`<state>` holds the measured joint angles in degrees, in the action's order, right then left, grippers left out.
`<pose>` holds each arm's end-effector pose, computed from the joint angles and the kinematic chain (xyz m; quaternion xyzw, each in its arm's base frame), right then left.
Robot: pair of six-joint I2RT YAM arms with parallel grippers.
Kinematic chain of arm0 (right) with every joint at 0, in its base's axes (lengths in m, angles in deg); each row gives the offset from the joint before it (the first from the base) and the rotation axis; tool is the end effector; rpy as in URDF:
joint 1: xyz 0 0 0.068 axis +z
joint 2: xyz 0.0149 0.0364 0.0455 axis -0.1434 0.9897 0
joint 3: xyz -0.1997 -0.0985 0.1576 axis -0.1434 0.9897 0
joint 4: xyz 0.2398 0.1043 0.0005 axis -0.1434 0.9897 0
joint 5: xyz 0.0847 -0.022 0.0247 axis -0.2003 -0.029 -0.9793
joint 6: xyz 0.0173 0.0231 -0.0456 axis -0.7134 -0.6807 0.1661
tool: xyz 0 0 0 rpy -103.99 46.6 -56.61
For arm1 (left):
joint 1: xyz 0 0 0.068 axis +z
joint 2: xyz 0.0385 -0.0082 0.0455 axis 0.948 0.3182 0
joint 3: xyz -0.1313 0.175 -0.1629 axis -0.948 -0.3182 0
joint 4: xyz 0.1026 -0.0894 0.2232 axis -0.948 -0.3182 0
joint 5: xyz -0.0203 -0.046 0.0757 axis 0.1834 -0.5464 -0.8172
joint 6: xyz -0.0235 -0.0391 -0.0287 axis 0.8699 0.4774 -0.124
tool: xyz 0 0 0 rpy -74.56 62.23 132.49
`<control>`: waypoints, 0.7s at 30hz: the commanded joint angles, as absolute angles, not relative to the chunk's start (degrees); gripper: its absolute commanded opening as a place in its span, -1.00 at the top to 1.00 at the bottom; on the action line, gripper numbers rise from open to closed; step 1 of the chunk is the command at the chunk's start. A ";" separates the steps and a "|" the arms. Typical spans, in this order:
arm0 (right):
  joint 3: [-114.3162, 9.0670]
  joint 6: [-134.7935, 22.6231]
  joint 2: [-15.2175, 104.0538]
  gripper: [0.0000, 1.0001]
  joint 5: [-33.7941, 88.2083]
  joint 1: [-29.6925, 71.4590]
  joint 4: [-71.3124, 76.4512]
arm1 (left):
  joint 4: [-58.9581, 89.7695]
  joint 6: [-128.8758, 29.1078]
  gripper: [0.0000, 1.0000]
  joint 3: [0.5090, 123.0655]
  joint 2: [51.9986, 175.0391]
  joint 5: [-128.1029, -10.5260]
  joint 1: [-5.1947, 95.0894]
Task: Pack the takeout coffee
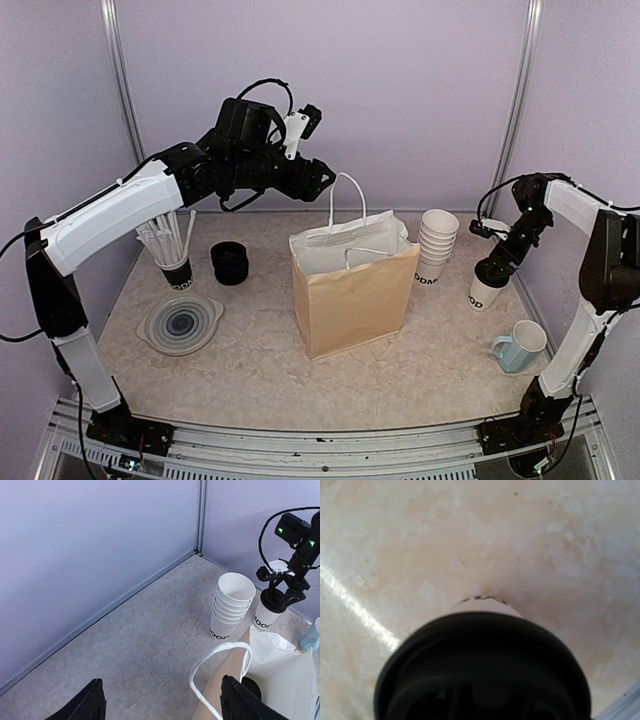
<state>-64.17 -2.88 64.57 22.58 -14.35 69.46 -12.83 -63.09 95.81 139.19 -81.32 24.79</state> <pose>0.3385 -0.0286 0.2635 -0.3489 0.9282 0.0631 0.1129 0.2842 -0.2977 0.4148 0.3200 0.7593 -0.1919 0.5332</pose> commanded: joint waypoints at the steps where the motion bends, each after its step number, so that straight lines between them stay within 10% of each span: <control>1: -64.03 -3.66 65.47 -0.55 22.20 -14.35 71.16 | -12.78 -63.31 -0.54 94.78 138.00 -82.74 25.02; 21: -55.51 -3.87 45.87 -0.29 18.26 5.22 75.50 | -12.78 -54.75 -0.66 91.98 132.36 -84.19 30.32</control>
